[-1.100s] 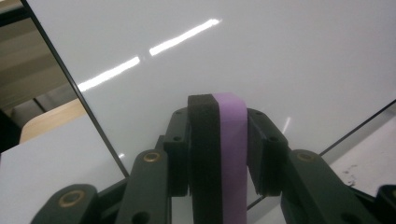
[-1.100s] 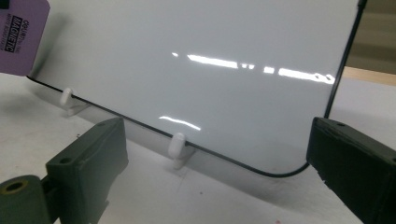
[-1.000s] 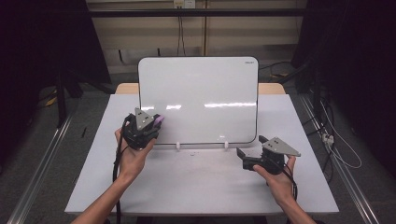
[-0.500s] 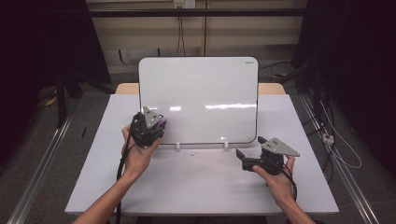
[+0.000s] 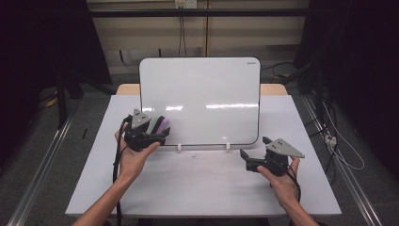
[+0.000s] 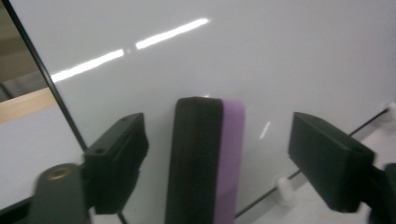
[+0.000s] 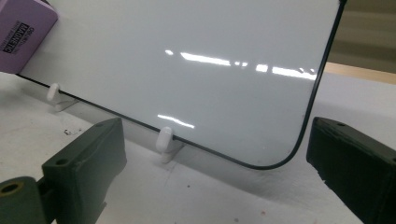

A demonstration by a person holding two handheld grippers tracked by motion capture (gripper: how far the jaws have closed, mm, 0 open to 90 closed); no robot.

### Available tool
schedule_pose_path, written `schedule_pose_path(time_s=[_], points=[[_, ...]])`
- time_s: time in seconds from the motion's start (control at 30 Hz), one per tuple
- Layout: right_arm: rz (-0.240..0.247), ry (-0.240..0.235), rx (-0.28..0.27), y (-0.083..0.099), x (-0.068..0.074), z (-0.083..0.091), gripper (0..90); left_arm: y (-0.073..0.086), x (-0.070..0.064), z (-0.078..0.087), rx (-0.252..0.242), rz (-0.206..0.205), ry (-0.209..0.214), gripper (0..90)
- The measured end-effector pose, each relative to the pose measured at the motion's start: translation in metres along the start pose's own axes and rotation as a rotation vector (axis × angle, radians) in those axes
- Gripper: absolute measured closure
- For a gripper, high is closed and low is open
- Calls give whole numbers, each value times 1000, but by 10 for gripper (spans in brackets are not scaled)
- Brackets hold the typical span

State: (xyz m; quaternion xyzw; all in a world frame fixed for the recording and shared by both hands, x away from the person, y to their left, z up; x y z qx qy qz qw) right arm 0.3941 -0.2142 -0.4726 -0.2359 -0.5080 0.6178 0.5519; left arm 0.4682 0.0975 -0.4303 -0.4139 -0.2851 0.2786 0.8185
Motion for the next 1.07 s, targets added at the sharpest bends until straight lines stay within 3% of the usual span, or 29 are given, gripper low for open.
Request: schedule_pose_path(time_s=[0.07, 0.23, 0.3, 0.4, 0.5, 0.67, 0.77, 0.87, 1.0, 1.07], points=[[-4, -1, 2, 0, 0, 1, 42, 4, -2, 4, -5, -1, 20, 111], [-28, -5, 8, 1, -2, 3, 42, 17, -7, 14, 13, 19, 16, 66], [-19, 3, 7, 1, -3, 5, 43, 21, -9, 20, 0, 4, 25, 55], [-20, 8, 6, 2, -6, 10, 43, 25, -13, 31, -36, 23, 35, 46], [-16, 22, 8, 5, -12, 15, 43, 32, -17, 43, -61, 12, 42, 44], [-15, 31, 14, 9, -16, 21, 47, 50, -15, 55, -36, 54, 1, 40], [-13, 44, 25, 16, -22, 27, 47, 59, -15, 65, -45, 68, -22, 42], [-45, 52, 20, 19, -26, 29, 54, 68, -13, 73, -74, 85, -54, 44], [-45, 49, -4, 15, -25, 29, 56, 74, -11, 77, -77, 101, -63, 45], [-36, 48, -9, 13, -24, 29, 56, 76, -11, 77, -70, 90, -65, 45]])
Point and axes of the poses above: each handheld gripper's, and its own axes: z roughly backward along the jaws, y roughly out of its underside, x roughly to its left, the point moved 10 cm from there along -z, roughly forward along the jaws, and after that the axes turned 15 degrees about -z, right-handed, at the moved point
